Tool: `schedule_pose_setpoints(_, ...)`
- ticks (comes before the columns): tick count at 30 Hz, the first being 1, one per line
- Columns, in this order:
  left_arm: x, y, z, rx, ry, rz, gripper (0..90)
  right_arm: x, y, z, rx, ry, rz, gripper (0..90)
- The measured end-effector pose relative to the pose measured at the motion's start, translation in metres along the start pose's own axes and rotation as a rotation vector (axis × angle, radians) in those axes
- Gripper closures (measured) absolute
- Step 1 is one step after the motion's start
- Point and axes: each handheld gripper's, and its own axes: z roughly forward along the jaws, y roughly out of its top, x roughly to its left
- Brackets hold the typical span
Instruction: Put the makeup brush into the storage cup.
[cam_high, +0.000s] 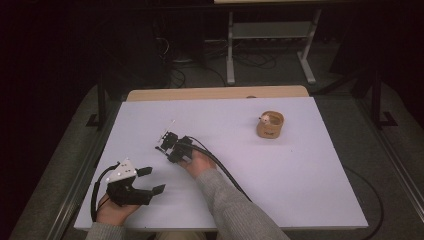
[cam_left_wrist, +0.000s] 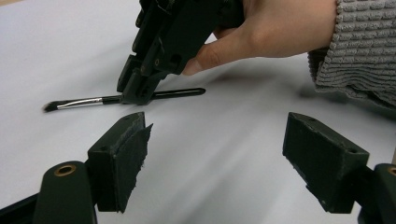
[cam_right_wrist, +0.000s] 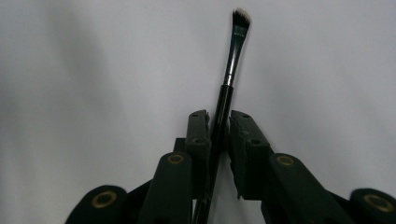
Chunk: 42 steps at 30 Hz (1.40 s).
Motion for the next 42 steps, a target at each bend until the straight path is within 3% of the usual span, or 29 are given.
schedule_pose_setpoints(8,-0.001,0.0,0.001,-0.002,-0.001,-0.001,21.4,-0.001,0.001,0.001,0.008,0.01,0.016,83.2)
schedule_pose_setpoints(20,0.0,0.0,0.001,0.0,0.0,0.004,21.4,-0.013,-0.001,0.0,-0.009,0.089,0.08,83.4)
schedule_pose_setpoints(31,0.0,-0.001,0.0,0.001,-0.004,0.004,22.9,-0.012,-0.003,-0.002,-0.012,0.098,0.066,83.4)
schedule_pose_setpoints(42,0.001,-0.001,0.001,0.001,-0.003,0.002,22.9,-0.012,-0.004,-0.019,-0.04,0.103,0.046,83.4)
